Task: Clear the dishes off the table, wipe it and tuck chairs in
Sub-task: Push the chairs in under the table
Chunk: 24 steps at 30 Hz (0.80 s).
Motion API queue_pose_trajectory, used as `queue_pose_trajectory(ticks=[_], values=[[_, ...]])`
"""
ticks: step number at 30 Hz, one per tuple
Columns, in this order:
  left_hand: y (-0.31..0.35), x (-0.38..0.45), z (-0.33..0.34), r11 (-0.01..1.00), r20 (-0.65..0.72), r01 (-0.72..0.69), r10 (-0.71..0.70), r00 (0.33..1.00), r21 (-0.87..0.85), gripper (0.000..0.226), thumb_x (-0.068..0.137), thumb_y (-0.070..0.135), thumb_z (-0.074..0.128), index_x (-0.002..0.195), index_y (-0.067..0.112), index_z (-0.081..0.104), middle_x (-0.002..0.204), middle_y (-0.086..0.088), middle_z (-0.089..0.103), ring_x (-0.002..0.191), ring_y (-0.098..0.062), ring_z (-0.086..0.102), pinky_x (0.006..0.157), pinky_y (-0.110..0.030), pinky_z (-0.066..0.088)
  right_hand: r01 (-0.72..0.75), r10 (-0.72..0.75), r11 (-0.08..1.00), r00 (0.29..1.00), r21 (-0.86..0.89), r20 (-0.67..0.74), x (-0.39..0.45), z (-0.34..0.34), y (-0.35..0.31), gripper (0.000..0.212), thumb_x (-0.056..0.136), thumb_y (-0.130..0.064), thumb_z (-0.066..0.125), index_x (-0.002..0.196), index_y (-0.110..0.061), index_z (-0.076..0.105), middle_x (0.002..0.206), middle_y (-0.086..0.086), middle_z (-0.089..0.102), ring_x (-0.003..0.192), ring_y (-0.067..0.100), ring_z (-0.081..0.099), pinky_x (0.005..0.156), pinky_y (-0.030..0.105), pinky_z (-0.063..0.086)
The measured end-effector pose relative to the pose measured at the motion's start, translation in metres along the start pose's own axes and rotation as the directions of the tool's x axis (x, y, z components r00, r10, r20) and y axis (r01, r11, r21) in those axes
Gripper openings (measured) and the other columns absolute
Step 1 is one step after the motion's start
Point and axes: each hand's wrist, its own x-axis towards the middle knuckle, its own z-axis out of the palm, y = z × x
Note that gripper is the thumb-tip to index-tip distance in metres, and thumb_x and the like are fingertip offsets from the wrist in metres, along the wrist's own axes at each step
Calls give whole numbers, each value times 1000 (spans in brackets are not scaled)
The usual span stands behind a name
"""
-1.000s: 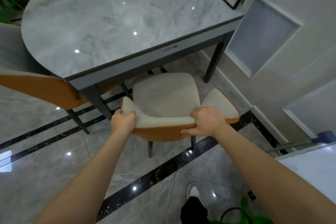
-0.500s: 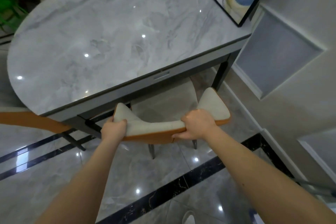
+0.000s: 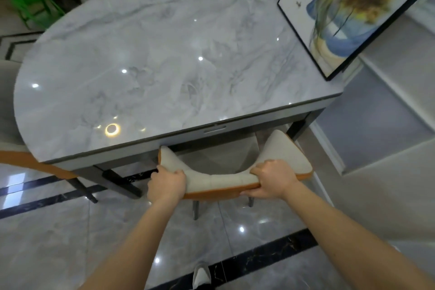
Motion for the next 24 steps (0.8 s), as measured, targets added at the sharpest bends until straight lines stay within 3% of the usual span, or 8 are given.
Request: queue_pose_trajectory(ticks=[4, 7, 11, 16, 20, 21, 24], values=[[18, -18, 4, 984, -57, -116, 124, 991, 132, 53, 92, 34, 35, 142, 15, 34, 144, -13, 34, 129, -34, 35, 101, -46, 35, 17, -17, 1000, 1000, -5, -14, 3, -3, 19, 93, 57, -92, 10, 101, -29, 64, 94, -6, 67, 84, 15, 63, 70, 28, 50], [27, -23, 10, 947, -114, -184, 220, 969, 265, 48, 94, 36, 30, 131, 14, 50, 142, -12, 40, 129, -30, 36, 107, -46, 31, 36, -36, 999, 999, -10, -4, 7, 0, 35, 92, 58, -93, 12, 101, -30, 64, 92, -7, 67, 81, 14, 63, 68, 27, 50], [44, -33, 24, 922, -105, -240, 282, 954, 304, 47, 96, 38, 27, 126, 15, 56, 139, -9, 45, 129, -25, 39, 110, -44, 28, 71, -71, 997, 997, -38, 6, 11, 2, 65, 83, 63, -90, 17, 96, -29, 64, 86, -6, 66, 76, 14, 61, 68, 29, 52], [55, -43, 29, 940, -221, -174, 243, 944, 292, 52, 95, 35, 36, 141, 11, 39, 152, -10, 31, 128, -31, 42, 100, -42, 36, 129, -130, 990, 991, -56, -17, 8, -1, 80, 75, 70, -85, 31, 95, -22, 64, 88, 0, 67, 81, 20, 62, 65, 28, 44], [64, -57, 33, 838, -351, -348, 503, 789, 420, 49, 88, 33, 32, 108, 4, 66, 112, -16, 64, 88, -37, 64, 72, -42, 50, 145, -145, 989, 989, -24, -6, 6, -2, 82, 71, 75, -80, 36, 98, -18, 61, 97, 5, 67, 89, 24, 62, 69, 32, 44], [65, -65, 37, 816, -322, -381, 536, 781, 435, 53, 88, 38, 29, 106, 5, 68, 108, -14, 65, 89, -36, 63, 73, -42, 50, 156, -156, 988, 988, -12, -5, 5, -2, 83, 70, 75, -80, 36, 99, -18, 60, 100, 5, 66, 91, 25, 61, 72, 34, 46], [60, -93, 54, 800, -235, -428, 552, 800, 421, 63, 87, 56, 24, 120, 18, 62, 123, -5, 61, 110, -26, 56, 95, -41, 40, 160, -160, 987, 987, 13, 14, 2, -6, 82, 68, 76, -78, 37, 104, -19, 57, 106, 5, 65, 96, 26, 60, 76, 37, 48]])
